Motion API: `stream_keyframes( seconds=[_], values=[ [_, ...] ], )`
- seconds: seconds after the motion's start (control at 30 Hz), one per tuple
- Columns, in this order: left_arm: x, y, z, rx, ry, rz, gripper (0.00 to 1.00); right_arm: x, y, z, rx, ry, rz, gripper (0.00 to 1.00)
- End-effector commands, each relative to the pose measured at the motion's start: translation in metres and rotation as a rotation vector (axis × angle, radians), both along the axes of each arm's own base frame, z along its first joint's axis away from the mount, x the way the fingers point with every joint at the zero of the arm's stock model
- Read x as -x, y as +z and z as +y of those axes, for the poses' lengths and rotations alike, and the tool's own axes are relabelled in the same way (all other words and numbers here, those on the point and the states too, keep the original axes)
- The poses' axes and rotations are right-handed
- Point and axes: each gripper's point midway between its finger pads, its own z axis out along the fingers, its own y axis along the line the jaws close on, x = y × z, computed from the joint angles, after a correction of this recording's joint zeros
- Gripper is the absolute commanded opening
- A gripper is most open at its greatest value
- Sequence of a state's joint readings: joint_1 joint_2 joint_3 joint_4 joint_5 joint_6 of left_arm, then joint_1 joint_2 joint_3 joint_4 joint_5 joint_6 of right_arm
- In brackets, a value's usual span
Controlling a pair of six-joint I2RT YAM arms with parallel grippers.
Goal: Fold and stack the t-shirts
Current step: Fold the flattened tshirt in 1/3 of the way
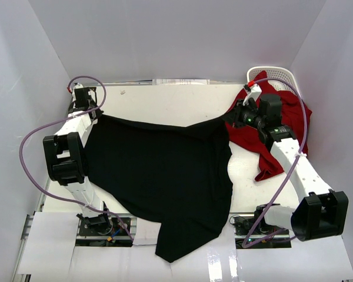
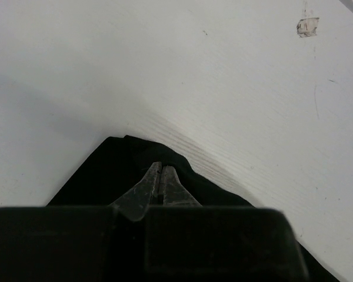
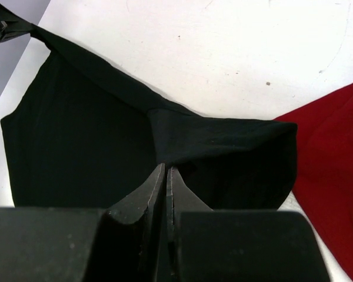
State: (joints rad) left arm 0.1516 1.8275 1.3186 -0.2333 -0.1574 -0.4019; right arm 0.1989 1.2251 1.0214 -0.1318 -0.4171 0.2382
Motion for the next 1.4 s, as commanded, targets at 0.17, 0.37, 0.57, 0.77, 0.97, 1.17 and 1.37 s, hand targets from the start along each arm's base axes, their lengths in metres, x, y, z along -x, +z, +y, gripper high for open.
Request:
stream_keyframes(
  seconds=[0.17, 0.37, 0.57, 0.77, 0.97, 1.17, 1.37],
  values=[
    [0.011, 0.038, 0.005, -0.017, 0.025, -0.067, 0.0, 0.021, 0.005, 0.0, 0.01, 0.004, -0.028, 0.08],
    [0.015, 0.039, 0.005, -0.016, 0.031, -0.061, 0.0, 0.03, 0.008, -0.002, 0.01, 0.002, -0.032, 0.08],
    [0.021, 0.038, 0.008, -0.029, 0.049, -0.05, 0.0, 0.038, 0.014, -0.004, 0.009, 0.002, -0.037, 0.08],
    [0.024, 0.042, 0.008, -0.031, 0.052, -0.056, 0.0, 0.048, 0.018, -0.004, 0.004, 0.008, -0.037, 0.08],
    [0.03, 0.05, 0.007, -0.026, 0.049, -0.069, 0.0, 0.06, 0.014, -0.004, 0.002, 0.017, -0.018, 0.08],
    [0.035, 0.052, 0.009, -0.024, 0.057, -0.067, 0.0, 0.075, 0.012, -0.001, -0.013, 0.041, 0.001, 0.08],
    [0.041, 0.048, 0.01, -0.025, 0.067, -0.05, 0.0, 0.089, 0.012, 0.002, -0.021, 0.053, 0.009, 0.08]
  ],
)
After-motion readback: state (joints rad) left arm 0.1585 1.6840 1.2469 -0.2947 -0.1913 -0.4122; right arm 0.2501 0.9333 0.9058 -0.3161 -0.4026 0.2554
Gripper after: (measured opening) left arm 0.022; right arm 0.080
